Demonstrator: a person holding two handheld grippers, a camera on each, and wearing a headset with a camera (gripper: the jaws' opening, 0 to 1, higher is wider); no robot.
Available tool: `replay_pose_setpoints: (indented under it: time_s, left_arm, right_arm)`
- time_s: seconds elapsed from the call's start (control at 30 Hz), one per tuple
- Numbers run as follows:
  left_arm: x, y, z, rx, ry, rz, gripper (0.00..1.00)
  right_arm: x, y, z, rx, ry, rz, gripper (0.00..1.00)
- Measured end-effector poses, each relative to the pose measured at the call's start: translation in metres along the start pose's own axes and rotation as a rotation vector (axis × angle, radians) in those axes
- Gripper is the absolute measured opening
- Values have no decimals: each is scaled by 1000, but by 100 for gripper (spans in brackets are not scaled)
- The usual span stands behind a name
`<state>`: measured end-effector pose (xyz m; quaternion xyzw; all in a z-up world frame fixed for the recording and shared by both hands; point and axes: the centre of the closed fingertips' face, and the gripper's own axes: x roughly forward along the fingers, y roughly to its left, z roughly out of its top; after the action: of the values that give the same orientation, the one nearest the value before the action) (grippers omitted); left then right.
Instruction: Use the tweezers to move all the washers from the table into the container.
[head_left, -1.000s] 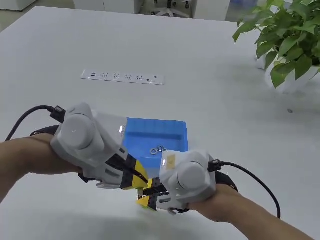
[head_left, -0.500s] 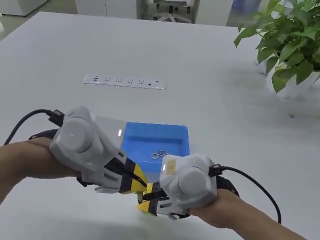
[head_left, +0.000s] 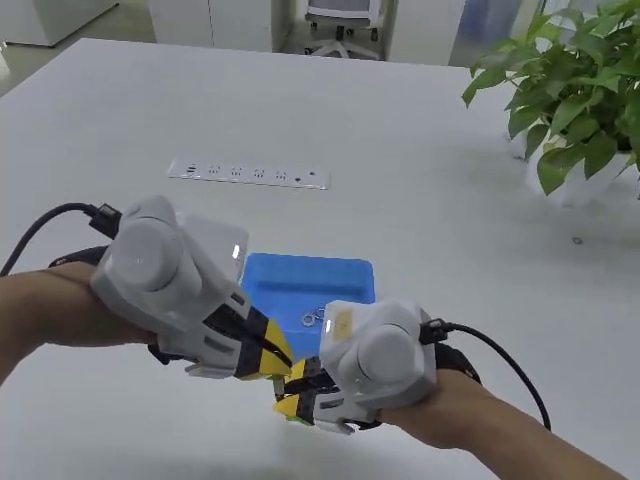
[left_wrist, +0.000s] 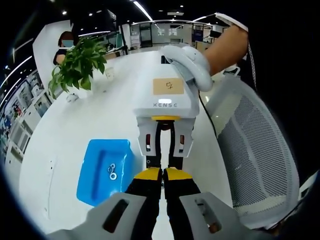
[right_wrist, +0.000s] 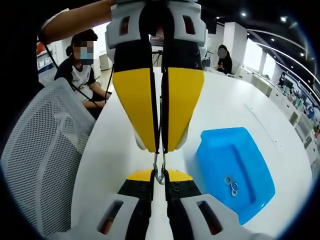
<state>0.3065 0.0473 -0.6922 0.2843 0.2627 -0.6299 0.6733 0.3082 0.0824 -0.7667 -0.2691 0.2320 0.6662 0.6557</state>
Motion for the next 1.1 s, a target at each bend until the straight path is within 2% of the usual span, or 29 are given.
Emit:
replay_pose_setpoints:
  time_s: [0.3,0.73,1.1]
  left_arm:
    - [-12,6,13,24,-1,21,5]
    - [-26,28,23,57,3,45,5]
    - [-31,53,26,69,-2,67,5]
  right_arm:
    - [-9,-11,12,-29,-5,-20,10]
    - [-18,-36,28,-47,-21,-53,10]
    - [-20,-63,34,-48,-32,-83,10]
